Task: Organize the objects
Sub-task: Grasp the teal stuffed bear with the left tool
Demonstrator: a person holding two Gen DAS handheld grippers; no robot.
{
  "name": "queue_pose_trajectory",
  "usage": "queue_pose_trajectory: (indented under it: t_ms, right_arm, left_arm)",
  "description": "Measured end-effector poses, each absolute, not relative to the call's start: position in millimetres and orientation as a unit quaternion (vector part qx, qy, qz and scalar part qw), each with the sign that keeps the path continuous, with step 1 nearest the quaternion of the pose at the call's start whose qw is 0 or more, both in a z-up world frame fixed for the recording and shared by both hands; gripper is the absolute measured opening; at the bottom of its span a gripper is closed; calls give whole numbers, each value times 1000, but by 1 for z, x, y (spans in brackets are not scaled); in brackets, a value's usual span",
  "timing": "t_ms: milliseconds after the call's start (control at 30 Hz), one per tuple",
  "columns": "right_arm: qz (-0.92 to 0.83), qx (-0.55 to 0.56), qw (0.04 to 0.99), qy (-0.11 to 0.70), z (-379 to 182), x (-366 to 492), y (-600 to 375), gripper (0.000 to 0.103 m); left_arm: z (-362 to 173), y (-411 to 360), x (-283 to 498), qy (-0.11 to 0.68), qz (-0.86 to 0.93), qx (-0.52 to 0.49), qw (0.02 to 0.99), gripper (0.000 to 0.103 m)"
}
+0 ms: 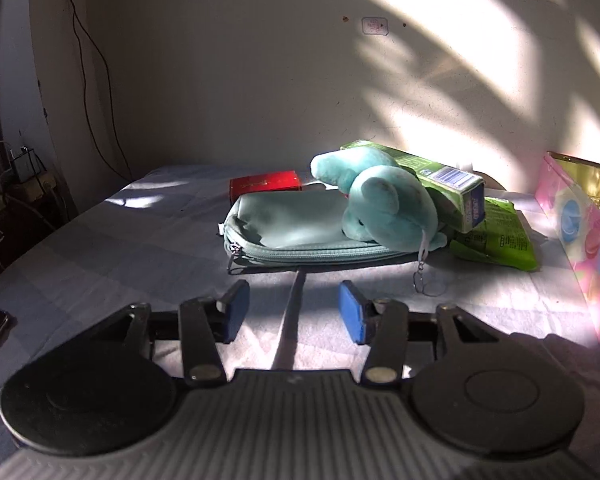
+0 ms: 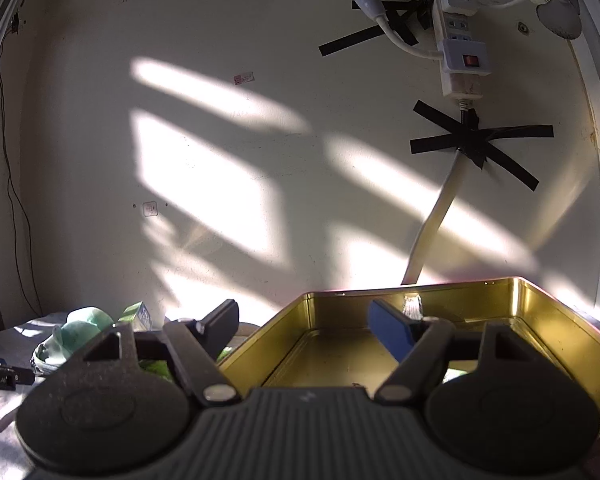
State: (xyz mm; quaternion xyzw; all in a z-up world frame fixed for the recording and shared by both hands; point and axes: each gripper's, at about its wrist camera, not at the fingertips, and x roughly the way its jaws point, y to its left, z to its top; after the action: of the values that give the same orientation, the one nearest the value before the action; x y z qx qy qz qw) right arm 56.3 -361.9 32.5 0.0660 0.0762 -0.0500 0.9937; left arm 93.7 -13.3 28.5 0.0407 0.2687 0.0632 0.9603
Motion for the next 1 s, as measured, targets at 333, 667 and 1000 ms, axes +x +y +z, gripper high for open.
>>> queue_pose_trajectory:
  t_ms: [333,667,1000]
  right_arm:
    - [125,-13,981,150,39,88,-240,63]
    - [95,-145,961,215,3,190,-124,58]
    - [267,129,899,322,18,105,-221,50]
  left_arm:
    - [4,75,100,288,122,-75,947,52]
    - [8,55,91,239,100,-25,965,53]
    - [12,71,83,225,36,-85,970,67]
